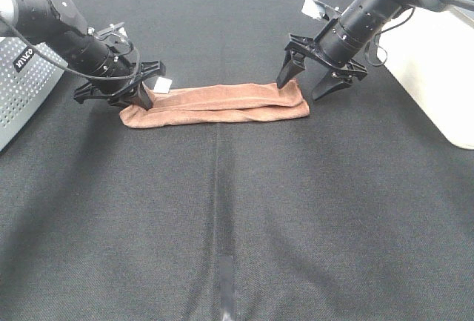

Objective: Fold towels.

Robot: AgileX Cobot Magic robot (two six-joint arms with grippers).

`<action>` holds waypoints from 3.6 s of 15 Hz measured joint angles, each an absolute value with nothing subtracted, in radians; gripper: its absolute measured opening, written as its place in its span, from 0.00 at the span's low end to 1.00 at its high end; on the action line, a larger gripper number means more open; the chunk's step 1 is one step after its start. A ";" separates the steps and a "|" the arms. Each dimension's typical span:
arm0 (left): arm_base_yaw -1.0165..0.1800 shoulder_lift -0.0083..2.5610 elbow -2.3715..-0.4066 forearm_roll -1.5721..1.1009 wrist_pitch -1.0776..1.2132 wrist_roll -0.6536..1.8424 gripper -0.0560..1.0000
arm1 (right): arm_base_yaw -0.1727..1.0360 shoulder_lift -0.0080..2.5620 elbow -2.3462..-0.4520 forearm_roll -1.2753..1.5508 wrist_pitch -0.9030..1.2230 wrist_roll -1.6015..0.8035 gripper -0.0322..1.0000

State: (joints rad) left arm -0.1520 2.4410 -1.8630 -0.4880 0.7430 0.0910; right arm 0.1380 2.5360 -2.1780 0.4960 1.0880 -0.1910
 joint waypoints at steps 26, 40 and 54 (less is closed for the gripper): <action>-0.361 2.403 -2.095 -0.655 0.757 -0.079 0.79 | 0.138 2.415 -2.178 0.572 1.198 -0.154 0.76; -0.162 2.288 -2.098 -0.396 0.833 0.000 0.79 | 0.278 2.581 -2.178 0.866 0.969 -0.262 0.76; -0.162 2.139 -2.098 -0.225 1.116 0.000 0.79 | 0.225 2.338 -2.178 0.337 1.208 -0.108 0.76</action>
